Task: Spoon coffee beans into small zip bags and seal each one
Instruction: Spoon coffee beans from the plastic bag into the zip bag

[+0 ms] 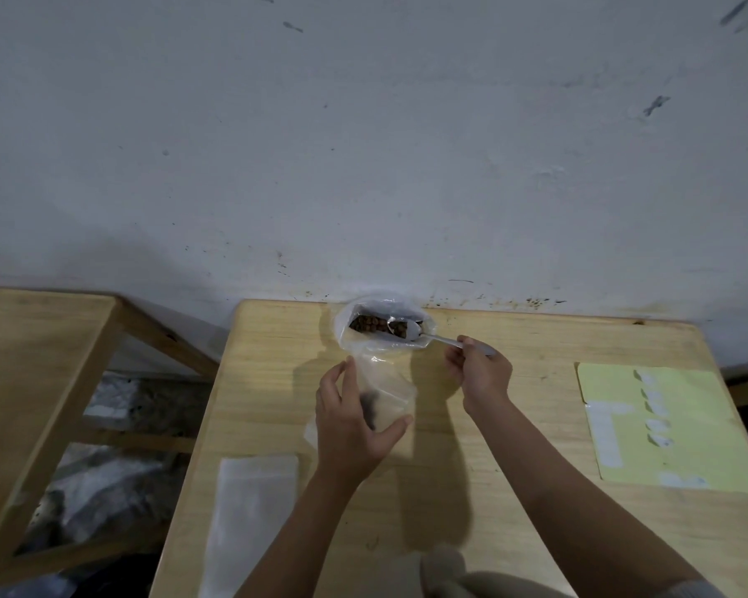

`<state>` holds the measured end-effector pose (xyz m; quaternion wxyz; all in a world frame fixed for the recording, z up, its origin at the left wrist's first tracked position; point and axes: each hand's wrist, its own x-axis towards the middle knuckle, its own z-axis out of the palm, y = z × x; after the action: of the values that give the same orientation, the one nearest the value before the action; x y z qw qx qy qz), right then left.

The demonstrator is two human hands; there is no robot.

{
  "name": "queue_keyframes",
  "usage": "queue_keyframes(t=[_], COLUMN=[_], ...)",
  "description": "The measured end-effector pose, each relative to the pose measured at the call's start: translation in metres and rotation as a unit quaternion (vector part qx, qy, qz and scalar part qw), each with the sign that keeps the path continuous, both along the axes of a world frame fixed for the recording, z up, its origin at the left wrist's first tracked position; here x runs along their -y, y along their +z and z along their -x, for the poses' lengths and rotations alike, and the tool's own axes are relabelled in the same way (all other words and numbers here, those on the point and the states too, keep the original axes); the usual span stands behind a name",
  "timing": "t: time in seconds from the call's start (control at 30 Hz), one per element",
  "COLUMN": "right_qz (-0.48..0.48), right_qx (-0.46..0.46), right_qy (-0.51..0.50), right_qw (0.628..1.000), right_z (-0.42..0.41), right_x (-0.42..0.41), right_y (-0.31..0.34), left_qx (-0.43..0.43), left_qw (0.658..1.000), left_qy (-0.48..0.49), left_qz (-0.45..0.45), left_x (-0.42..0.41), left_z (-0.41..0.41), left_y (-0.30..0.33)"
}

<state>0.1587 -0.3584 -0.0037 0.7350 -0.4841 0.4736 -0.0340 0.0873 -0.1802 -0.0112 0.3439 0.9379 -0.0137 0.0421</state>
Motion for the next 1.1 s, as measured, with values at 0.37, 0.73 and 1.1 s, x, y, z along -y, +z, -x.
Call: queue_keyframes(t=[0.37, 0.73, 1.1], right_qz=[0.055, 0.121, 0.296], right_qx=[0.037, 0.15, 0.217], right_qy=[0.01, 0.133, 0.133], right_qw=[0.998, 0.972, 0.921], right_z=[0.028, 0.076, 0.063], right_x=[0.017, 0.025, 0.016], right_y=[0.021, 0.058, 0.056], left_qx=[0.023, -0.008, -0.048], left_qw=[0.999, 1.0, 0.996], left_qy=[-0.005, -0.01, 0.026], left_qz=[-0.031, -0.018, 0.071], left_x=[0.003, 0.014, 0.02], left_z=[0.011, 0.015, 0.017], left_y=[0.001, 0.002, 0.017])
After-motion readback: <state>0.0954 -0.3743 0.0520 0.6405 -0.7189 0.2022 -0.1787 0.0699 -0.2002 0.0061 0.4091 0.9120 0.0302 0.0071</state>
